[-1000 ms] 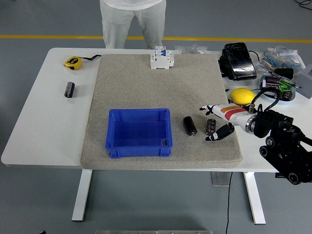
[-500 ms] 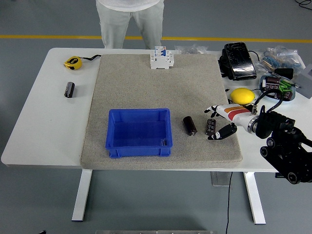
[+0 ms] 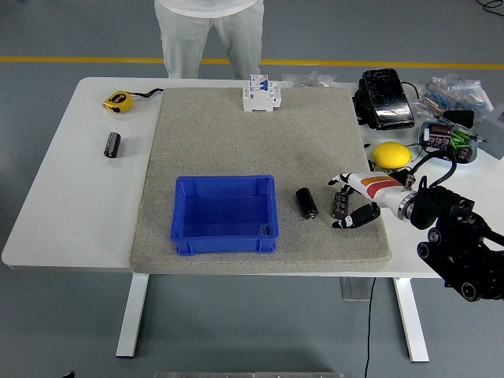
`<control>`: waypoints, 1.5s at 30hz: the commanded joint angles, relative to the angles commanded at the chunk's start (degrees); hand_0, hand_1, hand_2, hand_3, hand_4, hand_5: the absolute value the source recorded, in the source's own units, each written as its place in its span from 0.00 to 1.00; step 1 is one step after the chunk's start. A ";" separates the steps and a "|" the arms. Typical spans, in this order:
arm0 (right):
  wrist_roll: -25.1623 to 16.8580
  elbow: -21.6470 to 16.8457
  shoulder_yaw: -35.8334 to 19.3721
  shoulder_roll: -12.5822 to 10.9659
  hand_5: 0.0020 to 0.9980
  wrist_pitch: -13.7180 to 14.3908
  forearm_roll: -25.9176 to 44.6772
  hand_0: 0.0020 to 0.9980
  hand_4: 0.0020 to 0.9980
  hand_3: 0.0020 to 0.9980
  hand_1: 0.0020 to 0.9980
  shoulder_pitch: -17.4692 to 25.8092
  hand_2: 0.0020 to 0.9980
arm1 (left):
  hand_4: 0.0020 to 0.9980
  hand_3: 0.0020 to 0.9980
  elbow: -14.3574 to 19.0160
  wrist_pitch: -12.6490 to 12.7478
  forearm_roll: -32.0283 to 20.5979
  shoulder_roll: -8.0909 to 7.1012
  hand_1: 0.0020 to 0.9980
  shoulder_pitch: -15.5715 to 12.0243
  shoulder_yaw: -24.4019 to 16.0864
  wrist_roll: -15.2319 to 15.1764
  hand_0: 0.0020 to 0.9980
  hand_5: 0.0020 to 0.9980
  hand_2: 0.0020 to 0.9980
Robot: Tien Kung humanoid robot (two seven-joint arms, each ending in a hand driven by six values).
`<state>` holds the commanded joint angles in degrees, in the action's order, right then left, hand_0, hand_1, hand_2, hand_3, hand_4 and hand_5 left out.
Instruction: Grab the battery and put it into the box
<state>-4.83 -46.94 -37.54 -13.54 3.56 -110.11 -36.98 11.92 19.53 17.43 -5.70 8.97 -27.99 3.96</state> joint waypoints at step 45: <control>1.28 -2.54 -0.39 -0.17 0.28 5.80 0.61 0.41 0.86 0.49 0.44 -0.01 0.47 | 0.71 0.70 -0.01 -0.13 2.18 -0.06 0.63 -0.06 -0.80 0.35 0.69 0.54 0.74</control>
<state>-3.55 -49.48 -37.93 -13.71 9.36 -109.50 -36.99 11.91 19.41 19.60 -5.76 8.91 -28.80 4.31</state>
